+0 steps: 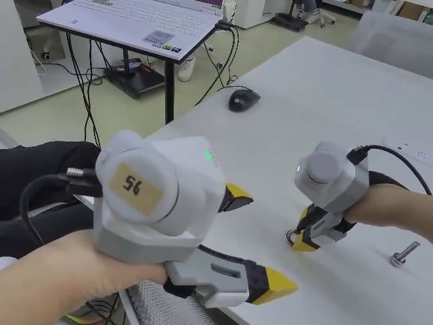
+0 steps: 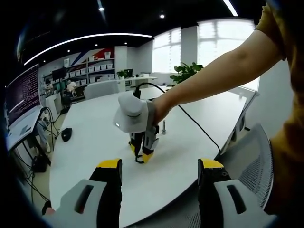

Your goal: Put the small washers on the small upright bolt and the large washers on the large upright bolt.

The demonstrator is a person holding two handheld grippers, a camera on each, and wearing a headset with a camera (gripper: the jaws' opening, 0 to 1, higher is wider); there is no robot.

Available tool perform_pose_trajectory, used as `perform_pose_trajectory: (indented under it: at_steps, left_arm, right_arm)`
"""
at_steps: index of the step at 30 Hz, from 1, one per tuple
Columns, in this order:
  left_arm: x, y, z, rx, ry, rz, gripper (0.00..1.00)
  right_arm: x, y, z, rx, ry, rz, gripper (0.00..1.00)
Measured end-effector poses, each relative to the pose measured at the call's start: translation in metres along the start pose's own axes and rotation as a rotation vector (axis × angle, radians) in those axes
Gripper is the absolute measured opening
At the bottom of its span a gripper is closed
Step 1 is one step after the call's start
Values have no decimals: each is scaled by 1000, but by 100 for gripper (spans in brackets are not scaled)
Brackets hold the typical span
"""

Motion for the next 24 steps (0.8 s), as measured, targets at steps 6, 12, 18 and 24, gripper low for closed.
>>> perform_pose_trajectory:
  at_steps: [6, 12, 18, 24]
  left_arm:
    - [-1, -1, -1, 5, 0, -6, 63]
    - [-3, -5, 0, 9, -6, -20, 63]
    - [-6, -9, 2, 11, -16, -36, 63]
    - [-6, -11, 4, 7, -17, -41, 63]
  right_arm:
    - [-4, 7, -6, -9, -3, 0, 21]
    - [-8, 32, -13, -5, -6, -11, 22]
    - [-20, 61, -23, -13, -18, -61, 22]
    - [-36, 79, -26, -14, -37, -113, 22]
Point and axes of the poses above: the centre of the closed fingertips' face, and the gripper's own axes: y roughly backward along the fingers, x roughly to its left, z roughly out of its top, the point moved 7 cm from there along y, roughly backward along the fingers, and after that the axes turned 2 degrees about x, right-handed, at the moved point
